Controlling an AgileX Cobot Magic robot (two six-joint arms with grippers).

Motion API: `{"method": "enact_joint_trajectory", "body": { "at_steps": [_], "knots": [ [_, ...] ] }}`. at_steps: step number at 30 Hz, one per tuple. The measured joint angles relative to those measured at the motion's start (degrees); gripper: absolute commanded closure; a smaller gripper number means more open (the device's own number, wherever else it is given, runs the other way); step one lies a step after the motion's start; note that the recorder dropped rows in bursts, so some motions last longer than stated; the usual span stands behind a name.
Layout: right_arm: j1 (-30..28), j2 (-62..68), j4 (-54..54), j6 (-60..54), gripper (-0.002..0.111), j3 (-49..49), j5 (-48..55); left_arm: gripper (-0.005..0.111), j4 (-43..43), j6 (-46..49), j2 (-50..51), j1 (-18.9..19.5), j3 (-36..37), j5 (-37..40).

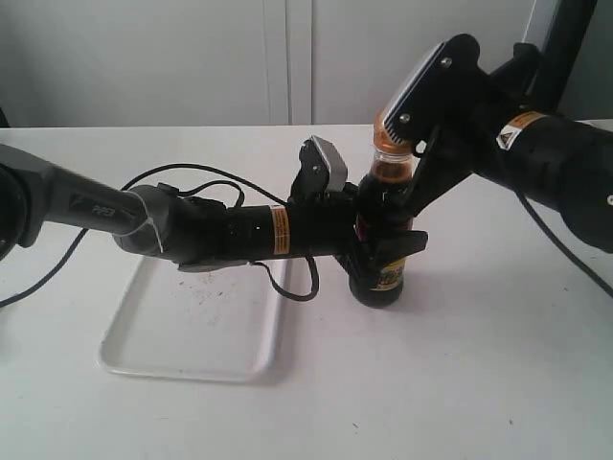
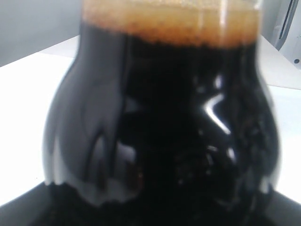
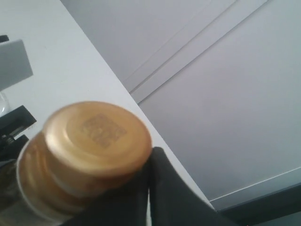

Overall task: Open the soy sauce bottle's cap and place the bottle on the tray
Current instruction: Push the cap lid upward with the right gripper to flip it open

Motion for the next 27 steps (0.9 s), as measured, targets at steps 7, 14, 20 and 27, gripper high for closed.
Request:
{"method": "enact_joint_trajectory", "body": {
  "at_steps": [7,14,20,27],
  "knots": [
    [1.1,-0.8,-0.1,0.0,0.108,0.0,0.5,0.107,0.1,-0.1,0.0,0.0,-0.1,0.0],
    [8.3,-3.0,-0.4,-0.1,0.108,-0.1,-1.0,0.107,0.6,-0.4,0.0,0.1,-0.2,0.4],
    [9.2,-3.3,1.6,-0.1,0.108,-0.1,-2.9,0.107,0.7,-0.4,0.0,0.1,-0.2,0.4],
    [6.9,-3.5,14.5,3.1,0.108,-6.8,3.2,0.107,0.8,-0.4,0.0,0.1,-0.2,0.4]
  ]
}}
